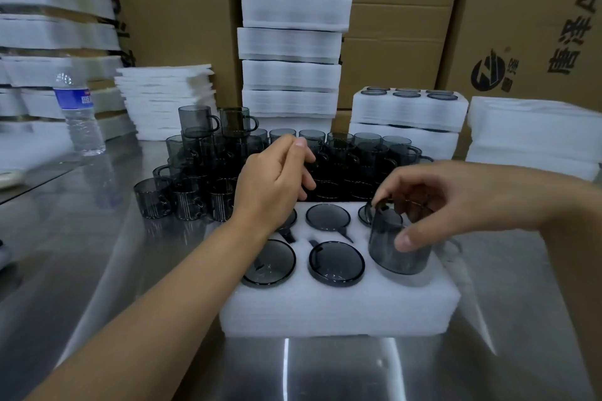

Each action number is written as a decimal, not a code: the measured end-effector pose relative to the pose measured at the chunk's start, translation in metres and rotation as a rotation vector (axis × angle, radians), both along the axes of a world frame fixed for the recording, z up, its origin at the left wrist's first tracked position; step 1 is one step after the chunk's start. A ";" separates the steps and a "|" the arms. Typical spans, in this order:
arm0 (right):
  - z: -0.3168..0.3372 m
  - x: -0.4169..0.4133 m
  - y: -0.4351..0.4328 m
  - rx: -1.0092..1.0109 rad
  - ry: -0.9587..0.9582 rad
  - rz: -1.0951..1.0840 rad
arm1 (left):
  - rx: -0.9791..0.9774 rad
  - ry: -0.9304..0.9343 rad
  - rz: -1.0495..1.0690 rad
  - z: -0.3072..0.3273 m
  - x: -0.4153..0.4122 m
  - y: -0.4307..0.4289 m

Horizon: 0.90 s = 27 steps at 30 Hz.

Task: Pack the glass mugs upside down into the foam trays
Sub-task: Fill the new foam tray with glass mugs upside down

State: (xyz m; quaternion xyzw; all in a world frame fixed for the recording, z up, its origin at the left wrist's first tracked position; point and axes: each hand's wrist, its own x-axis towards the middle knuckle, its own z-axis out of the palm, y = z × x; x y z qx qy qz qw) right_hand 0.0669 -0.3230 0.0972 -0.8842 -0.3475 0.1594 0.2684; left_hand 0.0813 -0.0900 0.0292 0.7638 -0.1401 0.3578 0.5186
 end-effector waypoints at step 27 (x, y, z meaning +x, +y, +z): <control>-0.008 -0.006 0.022 0.007 -0.199 -0.184 | 0.031 -0.001 0.013 -0.001 0.002 0.002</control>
